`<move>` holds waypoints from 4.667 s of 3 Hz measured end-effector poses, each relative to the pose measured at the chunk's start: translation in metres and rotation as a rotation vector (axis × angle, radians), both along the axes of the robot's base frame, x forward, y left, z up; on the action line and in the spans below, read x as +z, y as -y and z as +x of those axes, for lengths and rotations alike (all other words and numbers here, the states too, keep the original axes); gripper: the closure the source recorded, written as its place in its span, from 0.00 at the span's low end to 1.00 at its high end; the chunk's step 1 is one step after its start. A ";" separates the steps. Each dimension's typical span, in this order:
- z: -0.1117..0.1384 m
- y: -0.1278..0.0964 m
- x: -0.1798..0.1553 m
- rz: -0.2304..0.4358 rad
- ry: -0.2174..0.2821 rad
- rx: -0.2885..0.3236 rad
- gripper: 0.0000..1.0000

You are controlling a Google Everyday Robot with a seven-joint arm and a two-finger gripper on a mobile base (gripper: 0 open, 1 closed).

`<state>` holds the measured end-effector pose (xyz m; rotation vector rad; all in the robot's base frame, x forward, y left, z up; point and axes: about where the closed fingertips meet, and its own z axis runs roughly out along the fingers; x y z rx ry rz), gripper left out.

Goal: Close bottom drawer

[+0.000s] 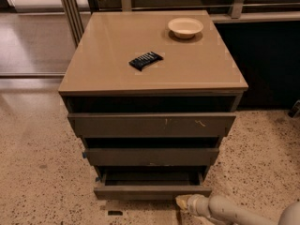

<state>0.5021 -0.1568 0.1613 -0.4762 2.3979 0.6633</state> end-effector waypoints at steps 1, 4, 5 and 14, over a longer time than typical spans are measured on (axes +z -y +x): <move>0.008 -0.002 0.003 -0.010 0.037 -0.028 1.00; 0.058 -0.012 0.023 -0.040 0.155 -0.075 1.00; 0.076 -0.023 0.026 -0.042 0.173 -0.066 1.00; -0.038 -0.009 -0.014 0.023 -0.126 0.284 0.13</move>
Offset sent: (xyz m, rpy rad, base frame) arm 0.0503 -0.0002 0.0289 -0.0191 -0.1830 -0.1279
